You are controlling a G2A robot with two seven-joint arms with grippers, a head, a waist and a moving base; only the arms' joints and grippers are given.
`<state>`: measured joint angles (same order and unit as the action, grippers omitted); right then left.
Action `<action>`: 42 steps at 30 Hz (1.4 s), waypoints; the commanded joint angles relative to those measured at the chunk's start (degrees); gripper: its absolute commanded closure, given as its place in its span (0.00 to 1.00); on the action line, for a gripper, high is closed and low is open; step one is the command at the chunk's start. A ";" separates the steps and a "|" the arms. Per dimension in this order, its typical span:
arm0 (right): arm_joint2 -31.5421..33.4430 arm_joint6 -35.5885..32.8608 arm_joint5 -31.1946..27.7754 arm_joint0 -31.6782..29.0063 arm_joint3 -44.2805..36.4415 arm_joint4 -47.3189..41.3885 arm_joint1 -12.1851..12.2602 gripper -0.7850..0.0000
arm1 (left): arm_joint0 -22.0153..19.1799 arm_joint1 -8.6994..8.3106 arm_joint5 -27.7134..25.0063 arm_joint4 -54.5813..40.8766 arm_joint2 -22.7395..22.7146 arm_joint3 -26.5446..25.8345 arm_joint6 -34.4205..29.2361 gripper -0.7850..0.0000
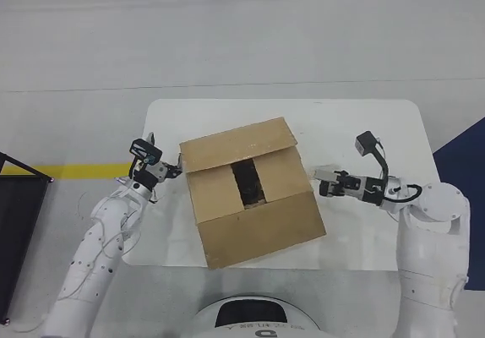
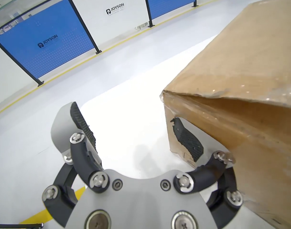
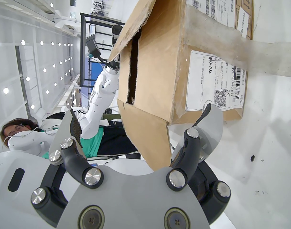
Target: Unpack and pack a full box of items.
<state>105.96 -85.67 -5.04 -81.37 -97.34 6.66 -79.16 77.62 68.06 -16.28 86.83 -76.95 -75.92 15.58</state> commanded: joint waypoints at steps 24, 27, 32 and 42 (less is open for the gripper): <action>-1.42 2.30 3.03 3.44 -3.28 -0.48 3.30 0.00 | 10.60 -2.55 -11.26 0.00 -11.41 -3.21 11.37 0.00; -1.42 2.30 3.03 3.44 -3.28 -0.48 3.30 0.00 | 14.54 -3.75 -18.39 3.61 -14.18 -4.73 15.78 0.00; -1.42 2.30 3.03 3.44 -3.28 -0.48 3.30 0.00 | 18.41 -5.67 -30.72 10.61 -16.95 -6.70 22.29 0.00; -1.42 2.30 3.03 3.44 -3.28 -0.48 3.30 0.00 | 19.45 -7.72 -32.35 23.35 -14.86 -10.21 29.71 0.00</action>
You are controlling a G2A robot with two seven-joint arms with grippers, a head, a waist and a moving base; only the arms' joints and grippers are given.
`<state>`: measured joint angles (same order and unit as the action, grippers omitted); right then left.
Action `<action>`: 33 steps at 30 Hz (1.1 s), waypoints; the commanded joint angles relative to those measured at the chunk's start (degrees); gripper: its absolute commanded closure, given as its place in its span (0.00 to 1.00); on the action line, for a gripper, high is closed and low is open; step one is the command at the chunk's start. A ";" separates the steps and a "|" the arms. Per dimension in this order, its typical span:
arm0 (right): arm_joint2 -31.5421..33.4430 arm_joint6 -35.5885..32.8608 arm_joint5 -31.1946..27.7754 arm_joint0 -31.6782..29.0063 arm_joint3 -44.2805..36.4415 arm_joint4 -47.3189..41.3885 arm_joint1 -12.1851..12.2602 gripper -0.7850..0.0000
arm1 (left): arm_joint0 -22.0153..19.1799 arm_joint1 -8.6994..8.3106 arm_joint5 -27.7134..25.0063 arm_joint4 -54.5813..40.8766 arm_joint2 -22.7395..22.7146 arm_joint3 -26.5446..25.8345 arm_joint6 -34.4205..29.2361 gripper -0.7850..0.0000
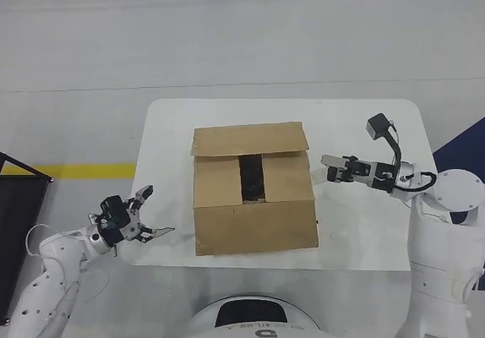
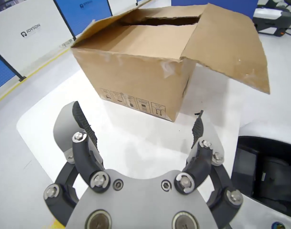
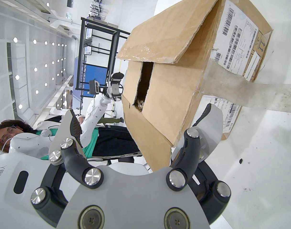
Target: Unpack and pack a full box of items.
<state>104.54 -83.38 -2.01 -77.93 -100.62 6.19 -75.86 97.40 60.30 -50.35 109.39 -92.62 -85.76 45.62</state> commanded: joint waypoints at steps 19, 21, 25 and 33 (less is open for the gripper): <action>0.00 0.00 0.00 0.00 0.00 0.00 0.00 0.00 | -7.70 1.60 6.76 -11.95 12.32 2.39 -6.15 0.00; 0.00 0.00 0.00 0.00 0.00 0.00 0.00 0.00 | -8.20 1.94 9.57 -14.15 12.84 1.85 -8.55 0.00; 0.00 0.00 0.00 0.00 0.00 0.00 0.00 0.00 | -9.05 2.51 12.35 -18.20 14.37 0.51 -13.39 0.00; 0.00 0.00 0.00 0.00 0.00 0.00 0.00 0.00 | -9.35 2.90 14.19 -22.23 15.96 -1.78 -17.52 0.00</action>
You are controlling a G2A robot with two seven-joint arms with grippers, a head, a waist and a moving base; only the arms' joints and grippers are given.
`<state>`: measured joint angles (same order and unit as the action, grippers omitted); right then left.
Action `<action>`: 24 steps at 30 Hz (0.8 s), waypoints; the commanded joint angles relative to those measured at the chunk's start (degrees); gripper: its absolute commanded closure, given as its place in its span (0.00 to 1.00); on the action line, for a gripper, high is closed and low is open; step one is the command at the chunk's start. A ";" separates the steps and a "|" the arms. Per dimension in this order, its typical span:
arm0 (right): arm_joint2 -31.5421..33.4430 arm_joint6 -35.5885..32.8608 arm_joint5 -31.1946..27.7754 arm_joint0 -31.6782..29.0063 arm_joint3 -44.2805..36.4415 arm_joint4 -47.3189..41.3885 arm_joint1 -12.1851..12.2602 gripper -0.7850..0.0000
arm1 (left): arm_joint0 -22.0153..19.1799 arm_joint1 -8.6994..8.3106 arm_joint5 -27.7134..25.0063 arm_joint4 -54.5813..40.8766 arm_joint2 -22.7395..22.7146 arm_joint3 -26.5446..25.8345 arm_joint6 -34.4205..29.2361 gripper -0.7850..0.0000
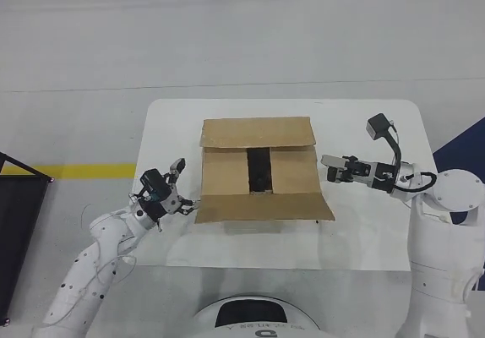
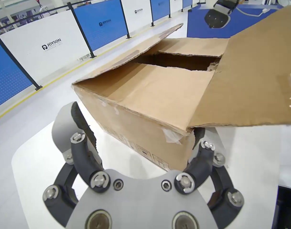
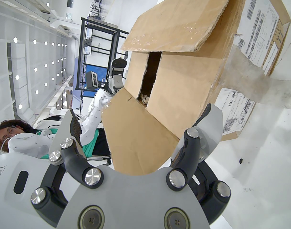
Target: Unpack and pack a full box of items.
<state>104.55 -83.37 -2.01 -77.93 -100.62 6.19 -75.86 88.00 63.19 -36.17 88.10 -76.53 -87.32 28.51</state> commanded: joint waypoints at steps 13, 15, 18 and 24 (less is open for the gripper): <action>0.00 0.00 0.00 0.00 0.00 0.00 0.00 0.00 | -1.36 0.76 6.22 -14.84 -1.06 -3.62 -11.19 0.00; 0.00 0.00 0.00 0.00 0.00 0.00 0.00 0.00 | -2.11 0.94 8.46 -14.74 -0.75 -3.01 -12.36 0.00; 0.00 0.00 0.00 0.00 0.00 0.00 0.00 0.00 | -3.34 1.19 10.82 -14.58 -0.20 -1.13 -12.88 0.00; 0.00 0.00 0.00 0.00 0.00 0.00 0.00 0.00 | -4.27 1.37 10.92 -14.43 0.32 0.64 -11.69 0.00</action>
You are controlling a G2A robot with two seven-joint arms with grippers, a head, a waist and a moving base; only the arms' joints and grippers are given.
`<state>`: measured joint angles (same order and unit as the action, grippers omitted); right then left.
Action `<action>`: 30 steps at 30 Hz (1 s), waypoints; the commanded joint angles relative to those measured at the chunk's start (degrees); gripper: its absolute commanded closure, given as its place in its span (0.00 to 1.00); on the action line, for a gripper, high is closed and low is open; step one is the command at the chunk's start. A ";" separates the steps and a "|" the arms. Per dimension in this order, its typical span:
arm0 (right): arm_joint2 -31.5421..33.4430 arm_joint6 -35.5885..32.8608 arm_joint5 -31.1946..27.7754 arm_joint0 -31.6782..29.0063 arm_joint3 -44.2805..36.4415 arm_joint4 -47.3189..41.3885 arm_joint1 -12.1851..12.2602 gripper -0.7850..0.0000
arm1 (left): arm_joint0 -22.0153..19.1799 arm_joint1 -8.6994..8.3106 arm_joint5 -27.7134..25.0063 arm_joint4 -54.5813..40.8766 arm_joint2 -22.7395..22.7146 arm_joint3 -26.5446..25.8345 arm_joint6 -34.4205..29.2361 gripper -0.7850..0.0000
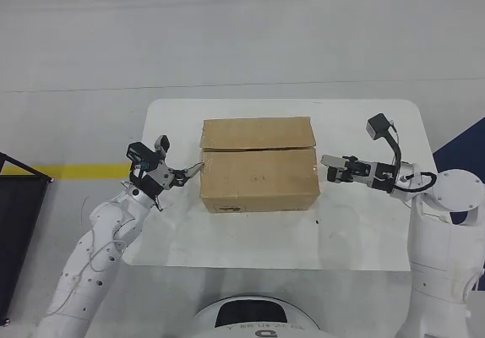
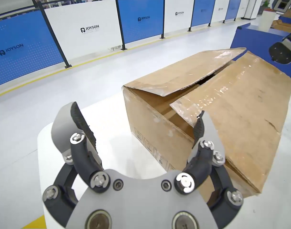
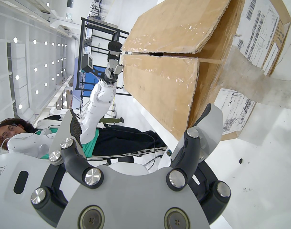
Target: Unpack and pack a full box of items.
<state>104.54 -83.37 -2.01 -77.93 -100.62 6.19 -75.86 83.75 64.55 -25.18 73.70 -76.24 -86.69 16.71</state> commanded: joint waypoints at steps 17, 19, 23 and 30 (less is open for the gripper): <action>-9.74 2.74 -2.17 13.83 18.57 -16.02 0.61 0.00 | 4.20 -0.91 -1.98 -7.12 -8.84 -0.64 3.72 0.00; -11.35 3.20 -1.43 15.97 22.03 -14.81 0.76 0.00 | 4.72 -1.07 -1.96 -8.89 -10.83 0.74 3.98 0.00; -13.85 3.29 -0.36 18.94 26.87 -12.66 1.13 0.00 | 5.41 -1.23 -1.75 -11.71 -13.55 3.09 4.27 0.00; -15.53 4.04 -0.44 18.78 27.24 -9.35 2.07 0.00 | 5.67 -1.16 -0.79 -13.56 -14.43 3.39 3.95 0.00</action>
<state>89.12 -79.52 -2.53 -59.00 -73.14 -3.37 -73.89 89.43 63.39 -25.95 60.10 -90.68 -83.30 20.64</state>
